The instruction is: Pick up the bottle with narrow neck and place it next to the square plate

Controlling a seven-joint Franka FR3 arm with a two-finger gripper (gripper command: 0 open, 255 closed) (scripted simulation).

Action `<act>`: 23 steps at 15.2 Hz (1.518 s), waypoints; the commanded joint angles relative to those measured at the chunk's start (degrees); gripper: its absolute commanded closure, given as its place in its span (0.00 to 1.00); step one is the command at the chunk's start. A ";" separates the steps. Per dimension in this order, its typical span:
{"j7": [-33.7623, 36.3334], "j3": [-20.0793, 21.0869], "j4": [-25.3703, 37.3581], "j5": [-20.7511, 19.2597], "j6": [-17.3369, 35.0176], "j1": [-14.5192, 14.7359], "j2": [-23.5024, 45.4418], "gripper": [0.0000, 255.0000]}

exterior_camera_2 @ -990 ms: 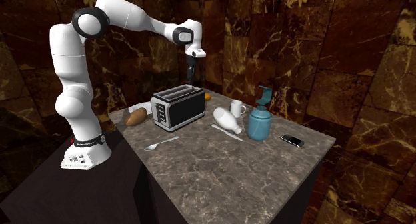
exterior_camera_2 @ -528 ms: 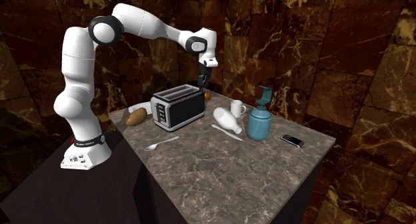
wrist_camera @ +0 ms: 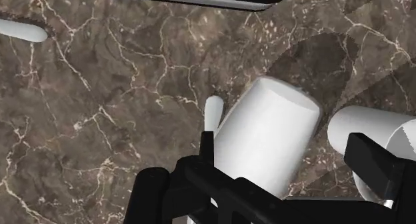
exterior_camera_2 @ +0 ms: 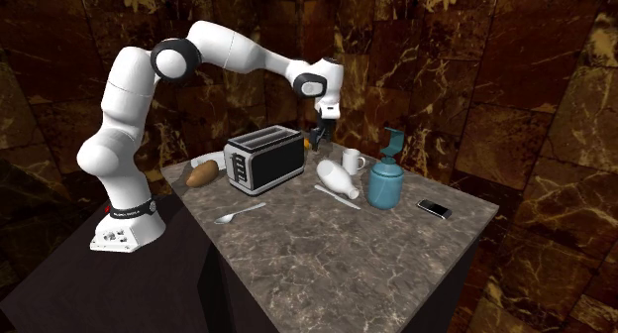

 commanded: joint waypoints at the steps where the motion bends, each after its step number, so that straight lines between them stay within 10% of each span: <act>1: 1.42 -0.85 2.57 1.27 0.55 -1.32 2.91 0.00; 13: 9.86 -4.44 11.15 9.21 5.78 -9.16 15.81 0.00; 23: 9.60 -3.98 10.64 9.68 9.48 -8.38 18.84 0.00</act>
